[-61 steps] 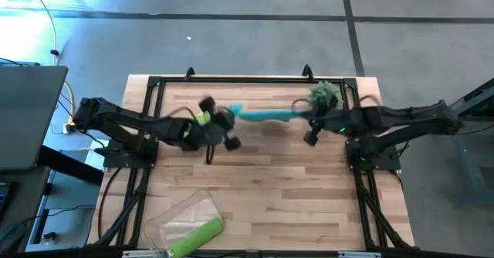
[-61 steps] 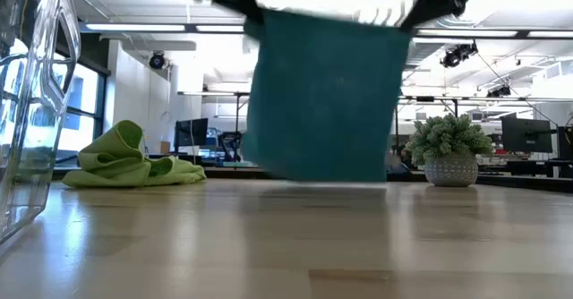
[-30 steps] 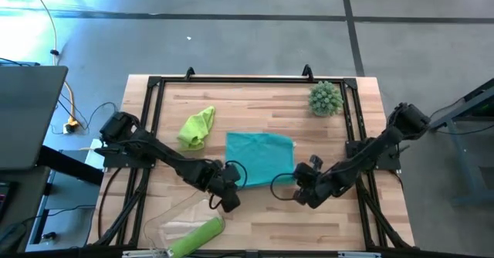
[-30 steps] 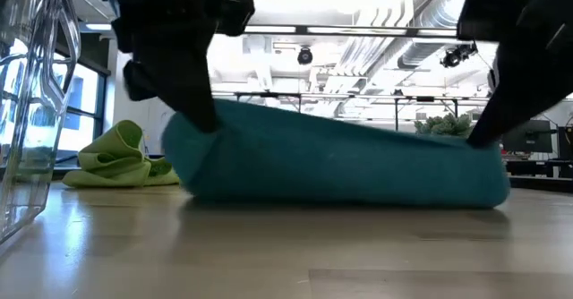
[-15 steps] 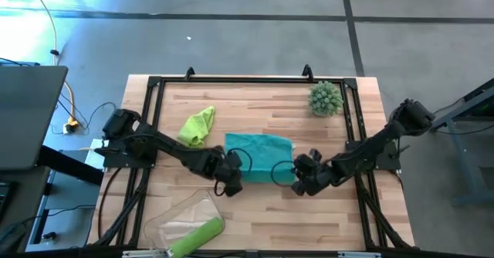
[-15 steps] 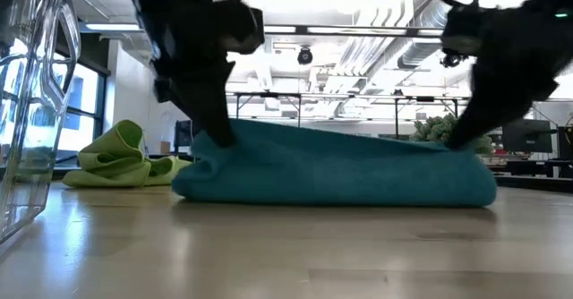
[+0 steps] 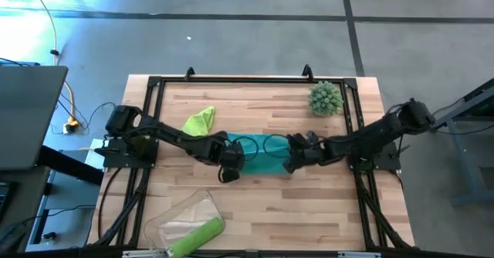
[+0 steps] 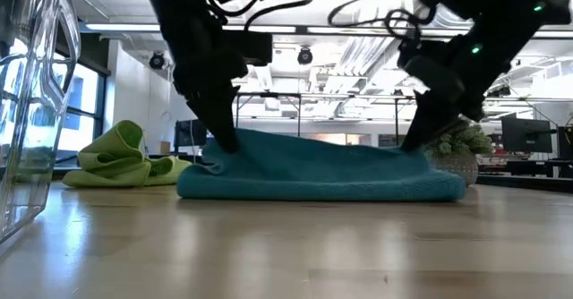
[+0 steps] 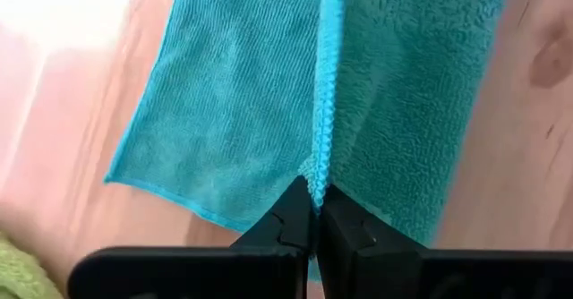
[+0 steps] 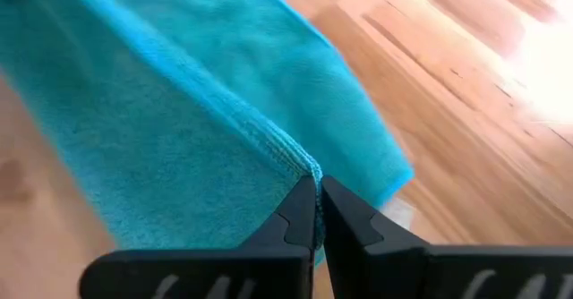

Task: Roll microfiber towels into tight, uniform cylinder then place into a basket
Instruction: Roll the blue microfiber cloth

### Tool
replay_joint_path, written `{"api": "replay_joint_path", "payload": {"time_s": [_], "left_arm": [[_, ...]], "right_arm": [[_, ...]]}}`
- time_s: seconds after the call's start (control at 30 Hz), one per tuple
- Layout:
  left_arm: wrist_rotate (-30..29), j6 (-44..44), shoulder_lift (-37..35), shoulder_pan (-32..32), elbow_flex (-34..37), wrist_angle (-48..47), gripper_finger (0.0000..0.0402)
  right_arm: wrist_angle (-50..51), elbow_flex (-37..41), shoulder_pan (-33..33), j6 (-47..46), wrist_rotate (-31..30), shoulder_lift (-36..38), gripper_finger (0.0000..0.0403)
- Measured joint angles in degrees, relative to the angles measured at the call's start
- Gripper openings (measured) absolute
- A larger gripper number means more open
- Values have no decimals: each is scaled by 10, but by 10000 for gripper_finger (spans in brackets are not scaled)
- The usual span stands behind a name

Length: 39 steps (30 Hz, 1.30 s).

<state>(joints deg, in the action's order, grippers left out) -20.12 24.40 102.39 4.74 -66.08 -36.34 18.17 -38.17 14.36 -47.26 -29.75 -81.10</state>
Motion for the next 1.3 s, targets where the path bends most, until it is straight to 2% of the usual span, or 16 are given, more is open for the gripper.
{"api": "replay_joint_path", "payload": {"time_s": [0.2,0.53,0.8,0.9,1.1,1.3], "left_arm": [[-5,-26,4,-28,0,3,0],[-11,-39,61,-59,0,15,0],[-47,-38,62,-58,0,17,0],[-52,-69,63,-58,0,18,0],[-103,-131,66,-49,0,20,0],[-80,-156,66,-32,0,22,0]], "right_arm": [[0,0,-43,13,21,-3,0],[-4,0,-87,15,29,-3,0],[-16,0,-106,23,50,-3,0],[-18,0,-107,22,52,-3,0],[-17,0,-106,-2,78,-3,0],[-17,0,-107,-5,76,-3,0]]}}
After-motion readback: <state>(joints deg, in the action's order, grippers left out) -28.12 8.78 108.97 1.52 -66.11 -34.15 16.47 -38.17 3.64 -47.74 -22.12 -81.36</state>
